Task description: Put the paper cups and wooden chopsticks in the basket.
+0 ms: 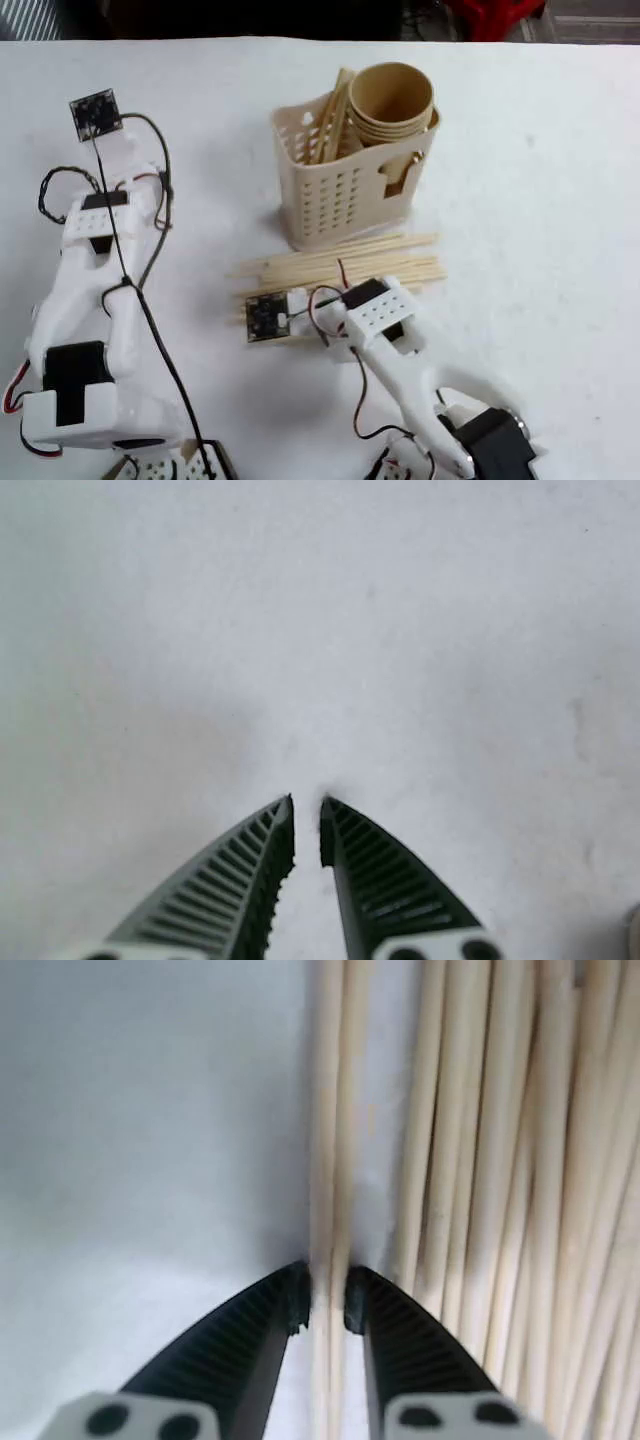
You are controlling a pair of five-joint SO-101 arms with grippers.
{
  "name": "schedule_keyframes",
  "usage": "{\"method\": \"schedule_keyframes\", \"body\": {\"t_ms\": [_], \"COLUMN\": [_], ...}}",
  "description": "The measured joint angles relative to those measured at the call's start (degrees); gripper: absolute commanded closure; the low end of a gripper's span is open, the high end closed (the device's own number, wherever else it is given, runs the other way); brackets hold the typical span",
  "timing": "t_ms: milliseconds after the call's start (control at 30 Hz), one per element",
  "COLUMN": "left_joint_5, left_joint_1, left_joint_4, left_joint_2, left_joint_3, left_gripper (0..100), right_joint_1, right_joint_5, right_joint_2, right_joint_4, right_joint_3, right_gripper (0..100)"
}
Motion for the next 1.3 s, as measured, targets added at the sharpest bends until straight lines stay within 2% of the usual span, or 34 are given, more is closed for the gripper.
{"method": "schedule_keyframes", "body": {"t_ms": [467, 633, 1000, 1300], "left_joint_5": [0.0, 0.0, 0.0, 0.0], "left_joint_1": [0.0, 0.0, 0.0, 0.0], "left_joint_4": [-0.4, -1.2, -1.2, -1.2], "left_joint_2": [0.0, 0.0, 0.0, 0.0], "left_joint_3": [0.0, 0.0, 0.0, 0.0], "left_gripper": [93, 93, 93, 93], "right_joint_1": [1.0, 4.4, 4.7, 4.7], "right_joint_5": [-4.2, -9.2, -16.4, -26.5], "right_joint_2": [-0.1, -8.6, -25.9, -28.0], "right_joint_4": [0.3, 0.5, 4.8, 7.4], "right_joint_3": [-1.6, -1.5, -1.7, -14.7], "right_gripper": [98.2, 98.3, 98.3, 98.2]}}
